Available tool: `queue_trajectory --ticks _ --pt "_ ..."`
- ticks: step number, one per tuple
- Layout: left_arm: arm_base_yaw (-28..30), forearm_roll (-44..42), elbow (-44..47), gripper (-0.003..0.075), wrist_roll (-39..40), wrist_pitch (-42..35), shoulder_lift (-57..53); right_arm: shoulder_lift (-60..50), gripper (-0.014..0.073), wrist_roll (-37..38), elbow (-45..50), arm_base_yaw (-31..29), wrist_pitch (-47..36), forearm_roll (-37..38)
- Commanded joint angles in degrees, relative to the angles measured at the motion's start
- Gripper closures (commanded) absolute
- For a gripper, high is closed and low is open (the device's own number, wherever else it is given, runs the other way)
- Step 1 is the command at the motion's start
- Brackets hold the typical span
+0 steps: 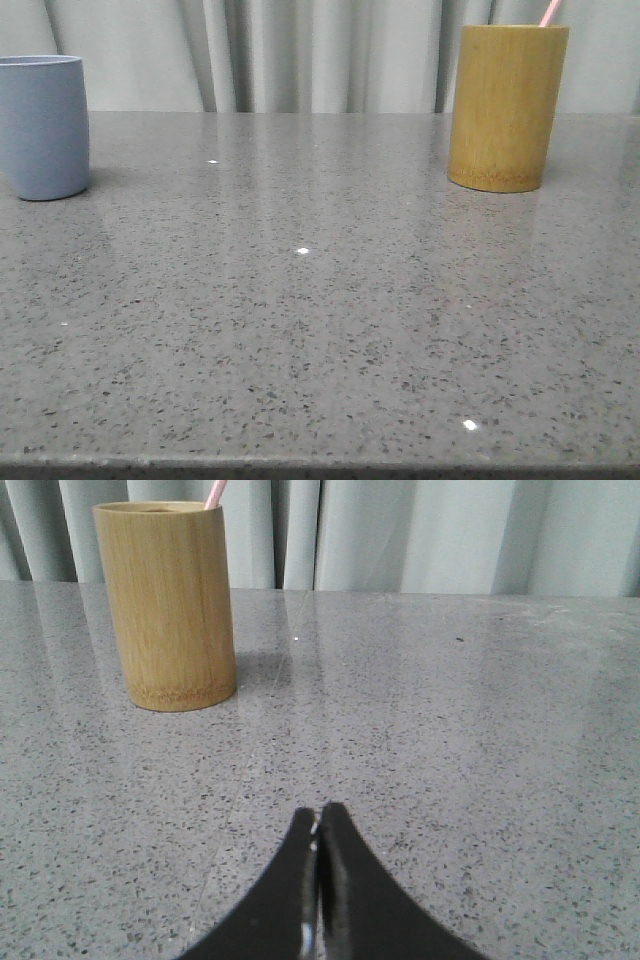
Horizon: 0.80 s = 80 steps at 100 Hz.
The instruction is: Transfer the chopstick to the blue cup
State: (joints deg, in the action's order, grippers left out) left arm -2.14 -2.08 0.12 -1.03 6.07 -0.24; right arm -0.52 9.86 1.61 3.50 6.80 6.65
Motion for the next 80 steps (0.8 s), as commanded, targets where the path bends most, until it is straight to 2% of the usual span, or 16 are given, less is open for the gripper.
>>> queue_trajectory --ticks 1,52,80 --pt "0.2 0.4 0.5 0.0739 0.4 -4.3 -2.0 -1.0 0.0662 -0.5 0.0 -0.3 -4.9 0.1" --pt "0.2 0.4 0.5 0.0739 0.4 -4.3 -2.0 -1.0 0.0662 -0.5 0.0 -0.3 -4.9 0.1" --pt "0.2 0.4 0.5 0.0739 0.4 -7.9 -2.0 -1.0 0.0662 -0.5 0.0 -0.3 -6.4 0.1"
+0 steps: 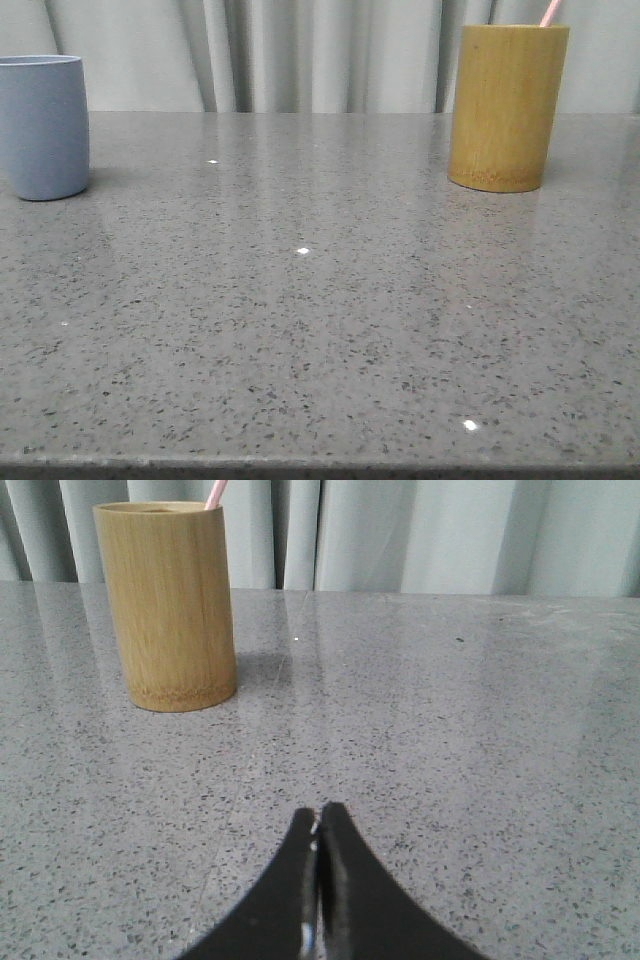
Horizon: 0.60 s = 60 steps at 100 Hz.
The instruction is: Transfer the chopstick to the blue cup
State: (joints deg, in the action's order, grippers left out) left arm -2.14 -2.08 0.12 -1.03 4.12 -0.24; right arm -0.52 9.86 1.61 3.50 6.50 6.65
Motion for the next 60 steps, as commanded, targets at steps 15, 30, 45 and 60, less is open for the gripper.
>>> queue_trajectory --ticks 15,30,45,60 --pt "0.2 1.7 0.5 0.0739 0.4 -11.6 -2.0 -1.0 0.0662 -0.4 -0.6 -0.3 -10.4 0.0" --pt "0.1 5.2 -1.7 0.0739 1.0 -12.5 -1.9 -0.6 0.0662 -0.4 -6.1 -0.3 -5.5 -0.7" --pt "0.1 13.3 -8.3 0.0739 1.0 -5.3 1.2 3.2 0.0662 -0.4 -16.3 -0.3 7.3 -1.4" --pt "0.1 13.2 -19.7 0.0739 1.0 8.5 7.8 10.8 0.0662 -0.4 -27.5 -0.3 17.6 -1.4"
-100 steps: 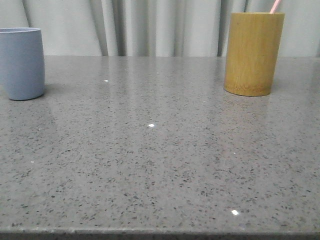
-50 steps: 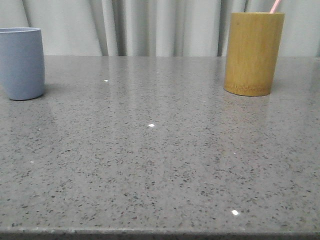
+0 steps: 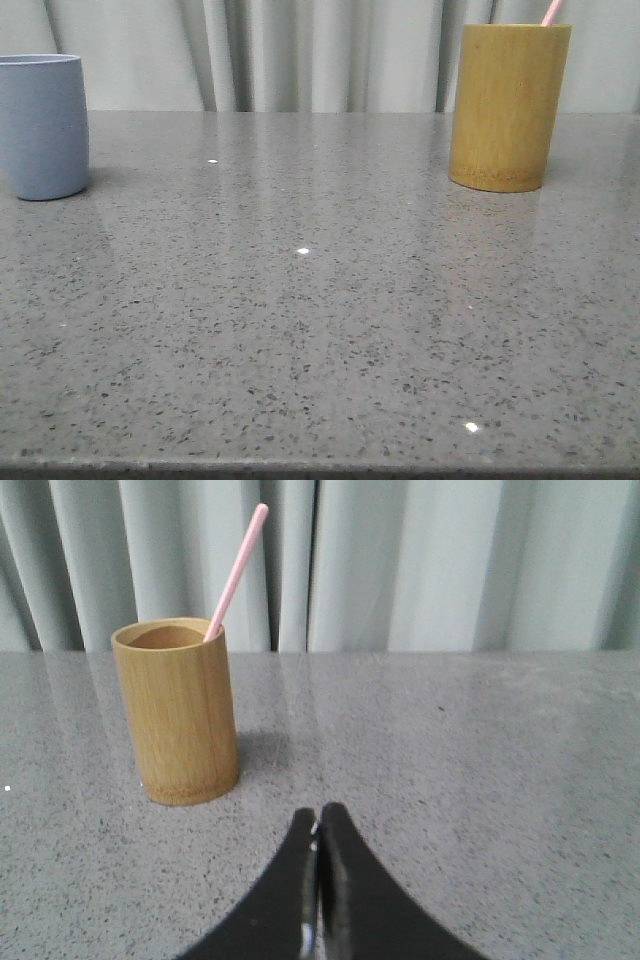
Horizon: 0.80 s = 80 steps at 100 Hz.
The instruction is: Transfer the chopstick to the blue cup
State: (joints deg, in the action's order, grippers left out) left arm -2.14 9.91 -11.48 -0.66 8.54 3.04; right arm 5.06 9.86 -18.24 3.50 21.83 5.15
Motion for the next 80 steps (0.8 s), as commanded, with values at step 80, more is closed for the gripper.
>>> queue_trajectory --ticks 80 --pt "0.1 5.2 -42.5 0.0738 0.7 39.6 36.8 22.8 0.0659 -0.4 -28.5 -0.3 13.8 0.0"
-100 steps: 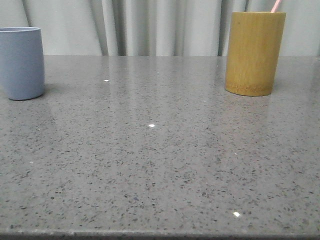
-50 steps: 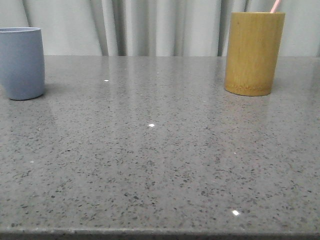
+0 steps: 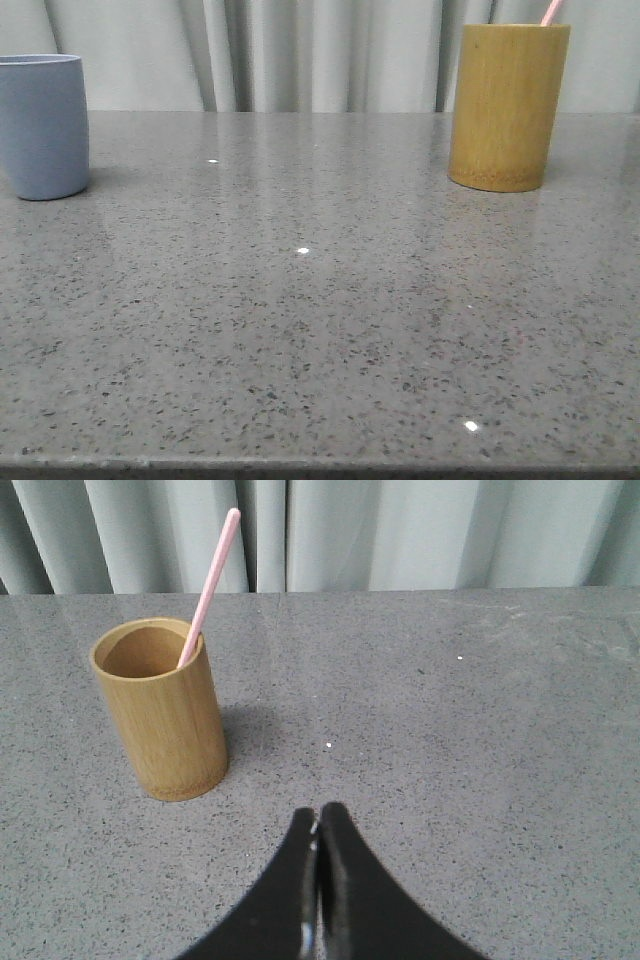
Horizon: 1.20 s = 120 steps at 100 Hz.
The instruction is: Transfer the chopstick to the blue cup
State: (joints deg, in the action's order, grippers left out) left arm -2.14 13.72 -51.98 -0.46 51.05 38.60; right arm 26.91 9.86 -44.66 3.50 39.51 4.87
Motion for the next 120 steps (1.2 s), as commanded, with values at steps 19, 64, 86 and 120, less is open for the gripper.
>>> queue_trajectory --ticks 19,64,86,120 --pt "0.1 1.4 -2.0 0.0633 -1.8 -2.8 1.6 0.9 0.046 -0.4 -2.0 -0.3 -3.9 0.3" --pt "0.2 1.6 -2.0 0.0207 -1.3 -5.5 1.6 0.9 0.0075 -0.4 -2.0 -0.3 -4.3 0.3" --pt "0.2 1.7 -2.1 0.0207 -1.3 -11.5 1.9 0.9 0.0075 -0.4 -2.0 -0.3 -4.3 0.3" --pt "0.2 1.6 -12.2 0.0207 -6.2 -12.3 12.5 0.9 0.0075 -0.4 -2.0 -0.3 -4.3 0.3"
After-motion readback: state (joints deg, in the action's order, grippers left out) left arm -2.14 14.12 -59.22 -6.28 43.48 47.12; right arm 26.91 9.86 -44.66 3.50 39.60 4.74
